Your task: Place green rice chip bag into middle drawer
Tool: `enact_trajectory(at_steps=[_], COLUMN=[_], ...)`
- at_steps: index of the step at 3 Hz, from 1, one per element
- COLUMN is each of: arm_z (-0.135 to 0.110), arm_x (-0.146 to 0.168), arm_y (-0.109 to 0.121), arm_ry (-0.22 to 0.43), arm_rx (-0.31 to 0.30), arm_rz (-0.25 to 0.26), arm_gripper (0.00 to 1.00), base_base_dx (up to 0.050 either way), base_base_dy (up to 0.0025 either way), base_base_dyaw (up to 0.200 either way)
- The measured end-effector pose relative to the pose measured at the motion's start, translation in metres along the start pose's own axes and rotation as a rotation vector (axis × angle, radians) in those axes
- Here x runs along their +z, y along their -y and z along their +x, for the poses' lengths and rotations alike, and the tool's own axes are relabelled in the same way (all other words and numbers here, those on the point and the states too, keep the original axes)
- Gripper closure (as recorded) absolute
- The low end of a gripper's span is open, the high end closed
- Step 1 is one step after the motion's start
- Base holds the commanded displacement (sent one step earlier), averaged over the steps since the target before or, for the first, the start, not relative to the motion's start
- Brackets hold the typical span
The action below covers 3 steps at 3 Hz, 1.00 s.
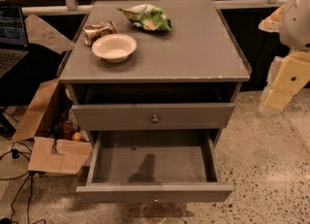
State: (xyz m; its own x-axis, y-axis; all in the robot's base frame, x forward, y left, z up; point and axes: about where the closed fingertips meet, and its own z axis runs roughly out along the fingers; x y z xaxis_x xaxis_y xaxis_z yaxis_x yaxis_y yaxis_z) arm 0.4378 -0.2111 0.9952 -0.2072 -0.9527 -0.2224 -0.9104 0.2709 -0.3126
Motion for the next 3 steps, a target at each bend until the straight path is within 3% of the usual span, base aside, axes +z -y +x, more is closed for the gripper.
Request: enact_trajectory(at_steps=[1, 2, 3], arm_z=[0.0, -0.012, -0.057], arm_x=[0.0, 0.008, 0.028], arm_y=[0.0, 0.017, 0.051], arm_ry=[0.001, 0.087, 0.257], arm_rx=[0.0, -0.046, -0.162], arm_rz=[0.001, 0.026, 0.027], arm_gripper=[0.0, 0.0, 0.0], base_base_dx=[0.0, 0.0, 0.0], base_base_dy=[0.0, 0.0, 0.0], base_base_dyaw=[0.0, 0.0, 0.0])
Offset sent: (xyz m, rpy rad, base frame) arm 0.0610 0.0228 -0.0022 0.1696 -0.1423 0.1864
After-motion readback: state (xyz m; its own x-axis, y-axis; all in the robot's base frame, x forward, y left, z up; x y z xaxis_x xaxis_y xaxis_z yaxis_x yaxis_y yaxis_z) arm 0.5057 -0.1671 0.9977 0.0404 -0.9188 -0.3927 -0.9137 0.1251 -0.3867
